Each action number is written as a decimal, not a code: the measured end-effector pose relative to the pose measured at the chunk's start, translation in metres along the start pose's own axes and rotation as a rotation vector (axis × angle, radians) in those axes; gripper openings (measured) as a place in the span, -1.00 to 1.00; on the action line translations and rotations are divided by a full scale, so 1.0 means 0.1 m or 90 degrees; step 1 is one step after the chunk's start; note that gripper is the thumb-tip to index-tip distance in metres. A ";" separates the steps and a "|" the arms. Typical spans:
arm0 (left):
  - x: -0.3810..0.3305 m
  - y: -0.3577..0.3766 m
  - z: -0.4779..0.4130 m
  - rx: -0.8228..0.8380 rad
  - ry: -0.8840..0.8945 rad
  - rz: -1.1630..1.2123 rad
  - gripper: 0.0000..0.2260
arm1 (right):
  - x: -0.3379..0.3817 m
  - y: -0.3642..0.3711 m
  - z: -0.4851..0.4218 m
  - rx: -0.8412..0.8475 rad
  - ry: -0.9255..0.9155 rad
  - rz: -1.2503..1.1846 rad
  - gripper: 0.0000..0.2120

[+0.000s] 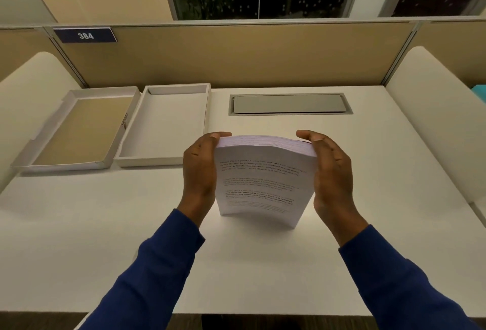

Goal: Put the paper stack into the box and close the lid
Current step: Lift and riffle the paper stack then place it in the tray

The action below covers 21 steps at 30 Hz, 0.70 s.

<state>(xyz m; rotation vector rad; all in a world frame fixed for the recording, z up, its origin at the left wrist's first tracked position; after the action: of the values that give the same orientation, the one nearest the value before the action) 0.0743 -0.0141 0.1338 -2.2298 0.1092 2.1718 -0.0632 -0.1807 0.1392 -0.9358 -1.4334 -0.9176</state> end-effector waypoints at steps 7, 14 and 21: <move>-0.03 0.05 0.06 0.048 0.054 0.006 -0.68 | 0.03 0.04 0.02 0.021 -0.017 0.017 -0.49; 0.47 -0.06 0.15 0.098 0.100 -0.009 -0.62 | -0.49 -0.09 0.19 0.097 -0.040 0.023 -0.47; 0.67 -0.01 0.36 0.022 0.084 0.026 -0.69 | -0.76 -0.05 0.32 0.059 0.016 -0.006 -0.71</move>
<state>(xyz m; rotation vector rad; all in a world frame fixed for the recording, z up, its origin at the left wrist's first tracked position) 0.0402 -0.0129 0.0661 -2.3701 0.1961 2.0244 -0.0766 -0.1562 0.0612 -0.8470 -1.4471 -0.8595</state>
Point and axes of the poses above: each hand's wrist, its own z-axis away from the middle knuckle, its own y-axis out of the palm, x = y × z, the point moved 2 cm from there along -z, towards the middle knuckle, and after that the axes turned 14 degrees about -x, right-handed, at the moved point
